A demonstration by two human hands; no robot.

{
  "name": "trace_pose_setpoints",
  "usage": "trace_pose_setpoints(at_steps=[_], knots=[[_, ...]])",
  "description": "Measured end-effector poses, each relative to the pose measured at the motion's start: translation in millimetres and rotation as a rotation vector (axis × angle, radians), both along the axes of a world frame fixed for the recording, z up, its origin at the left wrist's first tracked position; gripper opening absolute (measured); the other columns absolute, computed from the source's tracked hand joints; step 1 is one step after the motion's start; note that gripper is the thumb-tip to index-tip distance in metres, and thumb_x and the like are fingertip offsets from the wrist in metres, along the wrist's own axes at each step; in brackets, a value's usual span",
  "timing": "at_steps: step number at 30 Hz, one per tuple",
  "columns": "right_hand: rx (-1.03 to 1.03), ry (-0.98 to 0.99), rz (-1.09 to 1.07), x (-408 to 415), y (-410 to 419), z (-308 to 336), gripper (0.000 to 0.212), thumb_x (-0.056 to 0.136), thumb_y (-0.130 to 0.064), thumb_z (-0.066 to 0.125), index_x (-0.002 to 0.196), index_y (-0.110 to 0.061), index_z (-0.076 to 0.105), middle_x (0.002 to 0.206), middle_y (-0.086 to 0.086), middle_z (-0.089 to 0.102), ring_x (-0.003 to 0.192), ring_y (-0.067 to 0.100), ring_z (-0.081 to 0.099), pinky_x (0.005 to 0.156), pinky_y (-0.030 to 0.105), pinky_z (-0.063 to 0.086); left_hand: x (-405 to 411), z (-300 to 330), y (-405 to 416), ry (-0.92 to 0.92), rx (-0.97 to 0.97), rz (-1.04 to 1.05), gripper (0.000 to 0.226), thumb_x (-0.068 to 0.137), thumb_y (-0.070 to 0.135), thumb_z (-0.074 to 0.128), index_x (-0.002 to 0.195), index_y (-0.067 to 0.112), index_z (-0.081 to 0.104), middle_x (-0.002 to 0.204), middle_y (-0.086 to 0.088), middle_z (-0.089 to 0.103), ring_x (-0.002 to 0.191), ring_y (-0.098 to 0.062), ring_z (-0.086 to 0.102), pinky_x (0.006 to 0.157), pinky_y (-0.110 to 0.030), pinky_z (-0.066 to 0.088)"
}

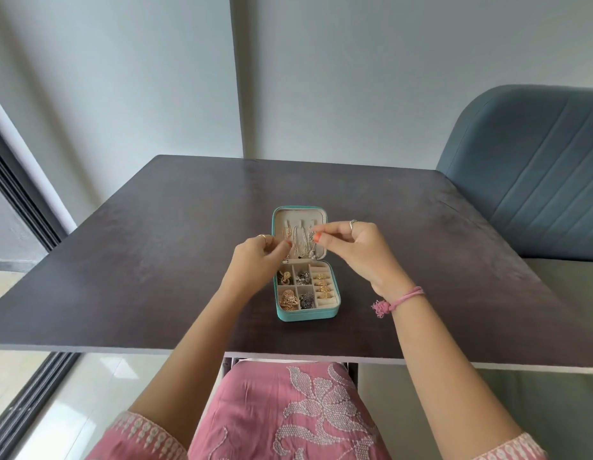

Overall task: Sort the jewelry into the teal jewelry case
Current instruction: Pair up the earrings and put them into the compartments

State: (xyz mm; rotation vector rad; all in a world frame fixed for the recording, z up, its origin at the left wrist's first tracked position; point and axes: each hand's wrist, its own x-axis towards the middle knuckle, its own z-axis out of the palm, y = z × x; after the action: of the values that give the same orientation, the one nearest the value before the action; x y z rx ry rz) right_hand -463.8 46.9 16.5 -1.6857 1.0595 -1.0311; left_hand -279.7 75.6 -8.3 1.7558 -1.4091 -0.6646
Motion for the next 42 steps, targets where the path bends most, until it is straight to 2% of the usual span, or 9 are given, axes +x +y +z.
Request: trace_pose_setpoints(at_steps=[5,10,14,23,30,34,38,40,42], knots=[[-0.025,0.105,0.013,5.8,1.8,-8.1,0.018,0.085,-0.017,0.071,0.103,-0.018,0.074,0.098,-0.011,0.072,0.092,-0.001,0.067,0.081,0.014,0.053,2.9,-16.0,2.7,0.112,-0.045,0.044,0.004,0.088,0.023,0.062,0.091,0.022,0.064,0.095,0.001,0.066,0.086,-0.013,0.065,0.075,-0.030,0.055],[0.000,0.145,0.036,9.5,3.4,-14.4,0.015,0.084,-0.018,0.072,0.099,-0.023,0.074,0.094,-0.018,0.069,0.092,-0.001,0.067,0.083,0.017,0.054,3.0,-25.5,6.3,0.254,-0.074,0.137,0.009,0.091,0.022,0.057,0.098,0.019,0.061,0.092,0.005,0.064,0.081,-0.007,0.060,0.067,-0.020,0.049],[0.011,0.228,0.033,10.9,4.2,-19.8,0.017,0.085,-0.020,0.070,0.102,-0.021,0.074,0.101,-0.013,0.069,0.095,0.003,0.066,0.085,0.025,0.056,4.3,-31.4,7.4,0.299,-0.096,0.186,0.010,0.092,0.024,0.056,0.100,0.019,0.061,0.089,0.004,0.064,0.080,-0.009,0.059,0.067,-0.019,0.049],[0.002,0.243,0.038,15.4,8.7,-12.5,0.017,0.086,-0.024,0.070,0.102,-0.021,0.075,0.111,-0.007,0.070,0.097,0.005,0.066,0.084,0.026,0.057,6.9,-34.6,10.1,0.361,-0.144,0.210,0.005,0.092,0.023,0.058,0.093,0.021,0.063,0.082,0.003,0.066,0.072,-0.007,0.060,0.059,-0.013,0.048],[0.014,0.314,-0.004,14.3,4.6,-18.0,0.017,0.086,-0.022,0.069,0.103,-0.021,0.074,0.107,-0.007,0.070,0.093,0.005,0.066,0.083,0.028,0.057,7.2,-34.5,11.6,0.420,-0.150,0.212,0.004,0.091,0.021,0.059,0.093,0.020,0.063,0.082,0.003,0.066,0.074,-0.008,0.060,0.069,-0.021,0.051],[-0.004,0.380,-0.024,14.4,0.4,-21.8,0.016,0.086,-0.023,0.069,0.101,-0.022,0.074,0.097,-0.007,0.072,0.088,0.004,0.067,0.080,0.024,0.057,6.2,-34.6,11.2,0.416,-0.150,0.206,0.005,0.091,0.021,0.059,0.093,0.021,0.063,0.084,0.004,0.066,0.073,-0.007,0.060,0.067,-0.018,0.049],[-0.005,0.431,-0.037,17.5,0.4,-22.6,0.012,0.085,-0.025,0.070,0.097,-0.024,0.073,0.089,-0.009,0.071,0.077,-0.005,0.063,0.063,0.007,0.046,5.4,-34.6,11.2,0.408,-0.152,0.207,0.006,0.091,0.020,0.058,0.094,0.020,0.063,0.084,0.005,0.066,0.073,-0.006,0.060,0.067,-0.018,0.049],[-0.024,0.466,-0.052,19.1,0.8,-22.9,0.010,0.085,-0.026,0.071,0.094,-0.026,0.073,0.089,-0.007,0.074,0.076,-0.003,0.065,0.068,0.013,0.051,5.3,-34.7,11.3,0.401,-0.153,0.207,0.007,0.091,0.020,0.059,0.095,0.019,0.064,0.086,0.005,0.067,0.074,-0.006,0.060,0.068,-0.018,0.049],[-0.047,0.505,-0.077,20.6,1.3,-23.1,0.009,0.084,-0.027,0.072,0.093,-0.026,0.073,0.085,-0.007,0.075,0.078,0.000,0.066,0.082,0.029,0.056,4.9,-35.0,11.3,0.394,-0.154,0.205,0.007,0.091,0.020,0.059,0.095,0.019,0.064,0.086,0.005,0.067,0.075,-0.007,0.061,0.068,-0.018,0.049]])
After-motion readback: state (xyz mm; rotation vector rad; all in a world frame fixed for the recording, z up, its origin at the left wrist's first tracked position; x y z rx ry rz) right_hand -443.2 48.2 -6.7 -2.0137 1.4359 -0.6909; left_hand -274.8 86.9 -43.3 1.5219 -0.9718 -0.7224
